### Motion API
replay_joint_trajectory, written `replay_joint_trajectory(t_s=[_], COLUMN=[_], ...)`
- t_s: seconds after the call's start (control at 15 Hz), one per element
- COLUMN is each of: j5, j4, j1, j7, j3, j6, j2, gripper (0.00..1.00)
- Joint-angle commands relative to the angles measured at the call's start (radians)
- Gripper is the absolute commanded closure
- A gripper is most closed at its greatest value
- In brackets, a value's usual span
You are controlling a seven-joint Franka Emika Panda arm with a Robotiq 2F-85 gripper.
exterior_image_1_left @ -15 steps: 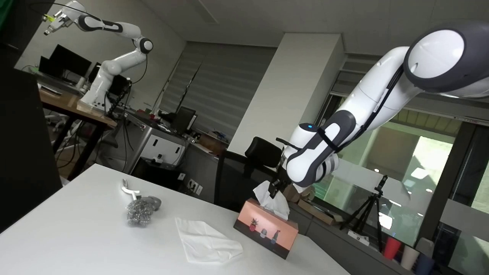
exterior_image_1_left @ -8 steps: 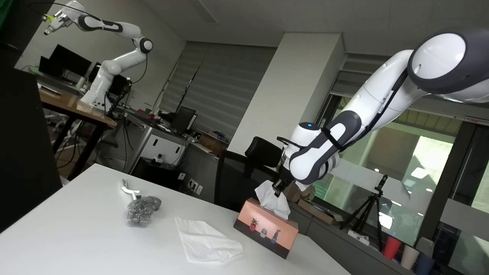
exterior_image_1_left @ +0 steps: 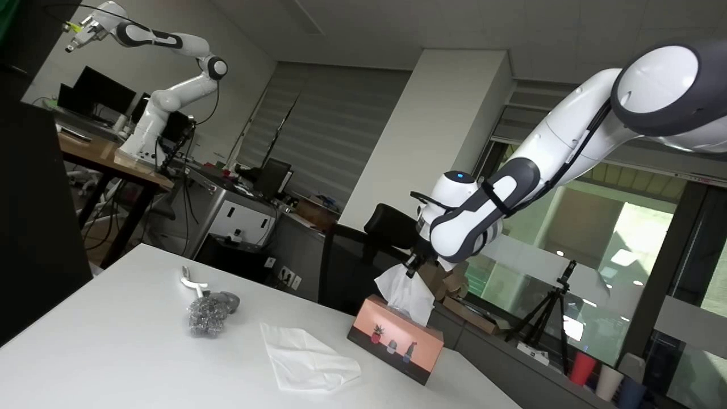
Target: Put a tissue on the table
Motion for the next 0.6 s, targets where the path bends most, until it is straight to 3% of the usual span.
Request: replay_joint_trajectory(t_s=[0.0,0.53], j5=[-0.039,0.025], j4=[0.024,0.029], j1=[-0.038,-0.220], j7=[0.001,-0.226], j3=[0.053,0.345], j6=[-0.040,-0.231], j2=[-0.058,-0.216], gripper=[1.00,1.00])
